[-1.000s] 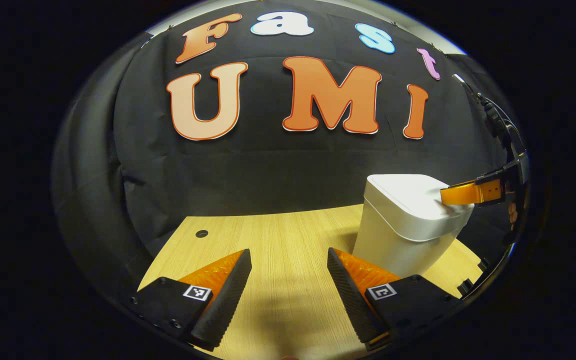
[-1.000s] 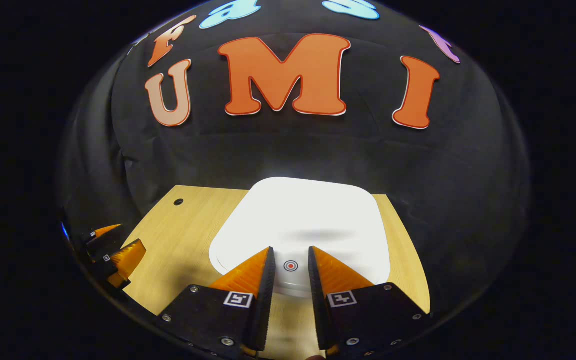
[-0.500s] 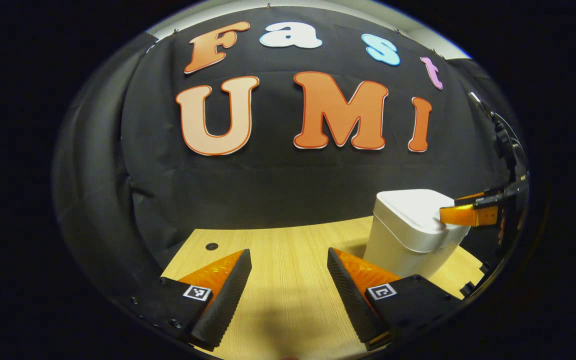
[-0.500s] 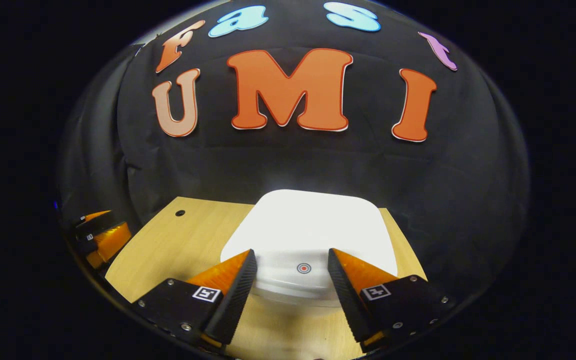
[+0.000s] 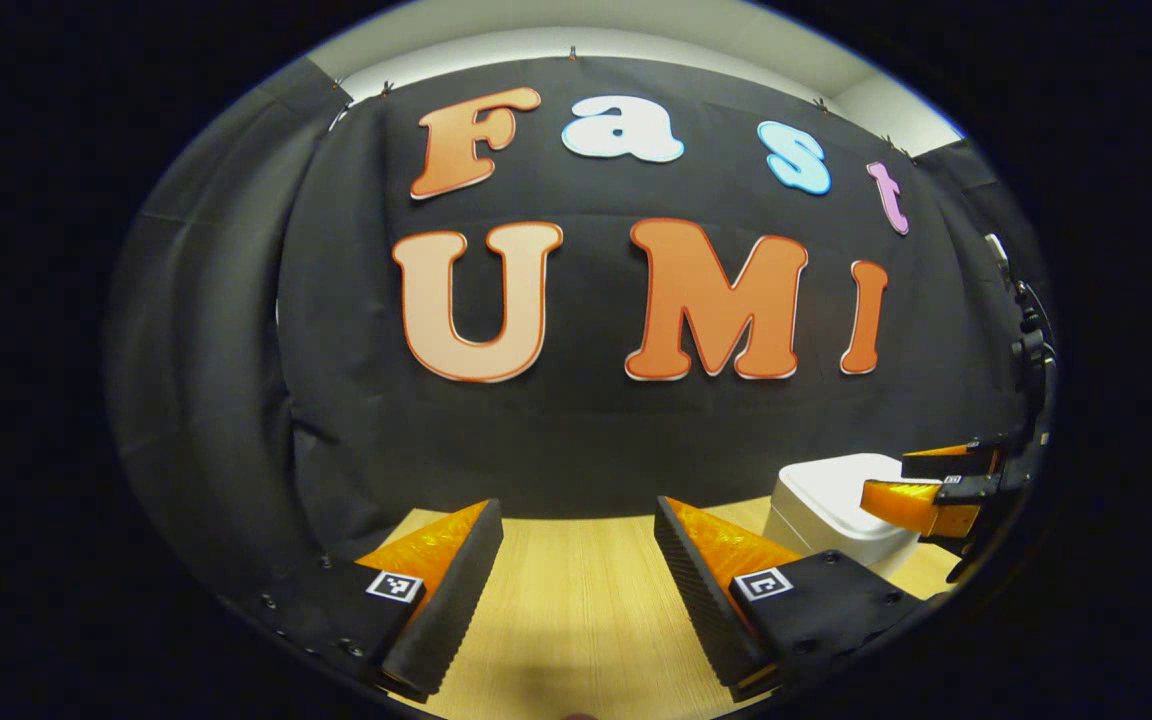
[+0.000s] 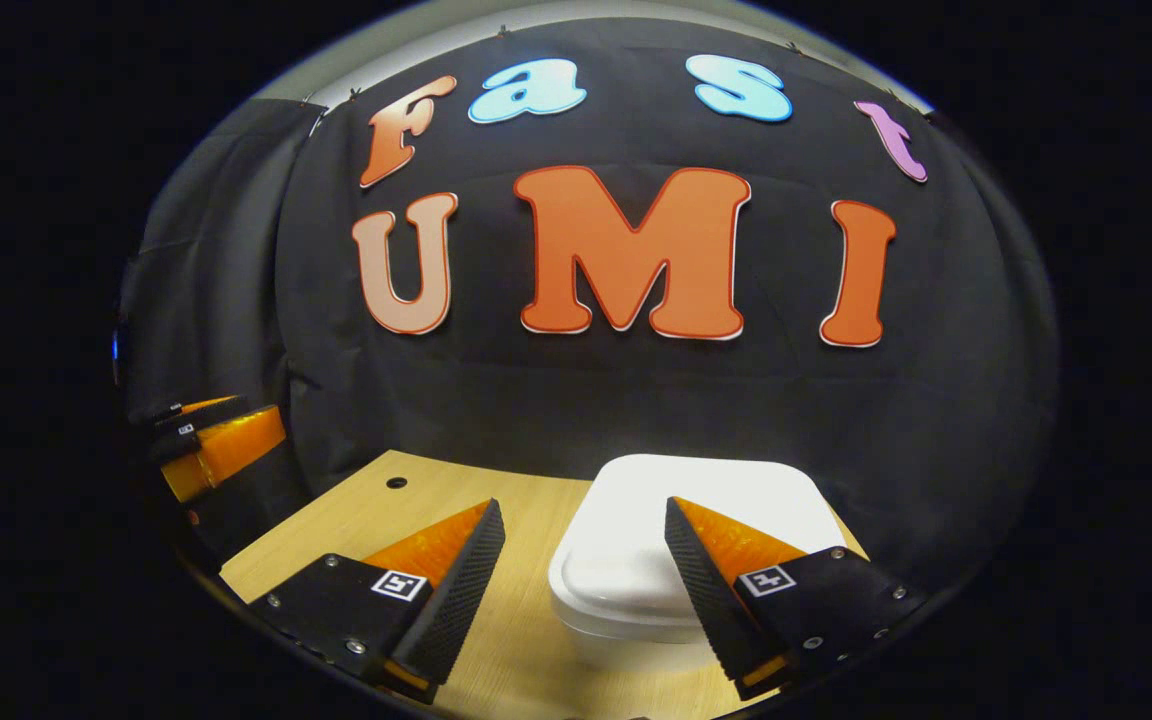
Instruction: Press the lid of the desktop garbage bin to open it, pick up the crumpled paper on the desktop and throw it into the bin, then pick up the pop can on the desktop and drop it into the bin, and finally close the garbage bin lid.
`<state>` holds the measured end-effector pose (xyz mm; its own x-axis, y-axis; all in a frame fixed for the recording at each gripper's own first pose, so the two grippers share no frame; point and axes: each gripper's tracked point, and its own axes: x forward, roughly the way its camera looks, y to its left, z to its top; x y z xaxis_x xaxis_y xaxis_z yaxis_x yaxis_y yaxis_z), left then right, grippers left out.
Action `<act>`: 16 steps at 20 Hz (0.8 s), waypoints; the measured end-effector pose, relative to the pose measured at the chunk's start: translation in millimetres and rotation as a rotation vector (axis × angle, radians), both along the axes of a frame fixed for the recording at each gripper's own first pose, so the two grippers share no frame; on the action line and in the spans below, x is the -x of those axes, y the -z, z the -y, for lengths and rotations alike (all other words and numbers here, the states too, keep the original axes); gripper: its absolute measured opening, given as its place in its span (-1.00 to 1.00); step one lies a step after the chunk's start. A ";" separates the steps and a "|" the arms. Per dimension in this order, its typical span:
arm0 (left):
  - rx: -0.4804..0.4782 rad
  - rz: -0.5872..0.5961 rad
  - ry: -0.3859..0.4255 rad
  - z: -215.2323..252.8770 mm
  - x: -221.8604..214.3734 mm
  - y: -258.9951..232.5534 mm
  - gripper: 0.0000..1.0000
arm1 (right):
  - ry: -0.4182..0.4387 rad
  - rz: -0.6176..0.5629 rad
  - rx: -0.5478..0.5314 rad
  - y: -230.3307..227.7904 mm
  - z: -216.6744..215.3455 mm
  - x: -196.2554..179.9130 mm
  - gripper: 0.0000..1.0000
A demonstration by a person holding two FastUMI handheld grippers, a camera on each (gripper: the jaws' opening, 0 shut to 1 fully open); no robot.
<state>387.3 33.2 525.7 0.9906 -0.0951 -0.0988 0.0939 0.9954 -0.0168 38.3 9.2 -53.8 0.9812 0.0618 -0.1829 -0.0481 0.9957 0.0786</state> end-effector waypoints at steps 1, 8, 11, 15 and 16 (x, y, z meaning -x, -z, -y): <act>-0.014 0.028 -0.006 -2.5 -2.3 -6.9 0.94 | 0.001 0.011 0.010 -1.9 -3.3 -1.2 0.94; -0.037 0.106 -0.018 -7.5 4.5 -24.5 0.94 | -0.040 0.188 0.062 -30.2 -38.5 2.3 0.94; -0.029 0.120 -0.032 -10.8 5.7 -24.1 0.94 | -0.058 0.197 0.062 -26.5 -49.7 1.7 0.95; -0.032 0.108 -0.048 -18.6 4.7 -17.2 0.94 | -0.076 0.183 0.052 -19.4 -59.6 2.3 0.96; -0.033 0.107 -0.050 -19.4 4.7 -17.2 0.97 | -0.077 0.181 0.053 -19.1 -61.0 2.0 0.96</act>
<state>382.6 52.7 542.9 0.9990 -0.0437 0.0058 0.0435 0.9988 0.0237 36.3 70.2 -34.7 0.9910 0.1333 -0.0090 -0.1332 0.9910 0.0092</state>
